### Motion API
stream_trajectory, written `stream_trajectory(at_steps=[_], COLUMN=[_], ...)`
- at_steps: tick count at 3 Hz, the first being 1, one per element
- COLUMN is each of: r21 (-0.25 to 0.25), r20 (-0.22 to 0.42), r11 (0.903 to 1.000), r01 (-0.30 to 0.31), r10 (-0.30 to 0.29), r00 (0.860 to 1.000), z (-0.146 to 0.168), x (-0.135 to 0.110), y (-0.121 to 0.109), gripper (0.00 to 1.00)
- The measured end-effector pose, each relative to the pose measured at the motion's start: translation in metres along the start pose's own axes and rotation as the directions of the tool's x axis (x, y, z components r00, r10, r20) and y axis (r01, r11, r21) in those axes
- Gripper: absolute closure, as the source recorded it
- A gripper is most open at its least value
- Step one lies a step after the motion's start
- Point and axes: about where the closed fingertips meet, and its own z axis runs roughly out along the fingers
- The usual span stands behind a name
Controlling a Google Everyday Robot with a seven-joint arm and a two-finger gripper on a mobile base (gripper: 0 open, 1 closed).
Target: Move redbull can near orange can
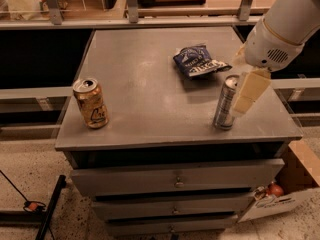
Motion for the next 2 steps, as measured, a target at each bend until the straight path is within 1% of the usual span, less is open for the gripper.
stream_trajectory(at_steps=[1,2], r21=[-0.012,-0.011], r20=[-0.009,-0.039], r11=[0.9997,0.9996], r01=[0.019,0.027], r10=[-0.019,-0.028], r00=[1.000,0.999], z=[0.0013,0.0031], x=[-0.0087,-0.0110], y=[0.0005,0.0006], gripper=[0.41,0.64])
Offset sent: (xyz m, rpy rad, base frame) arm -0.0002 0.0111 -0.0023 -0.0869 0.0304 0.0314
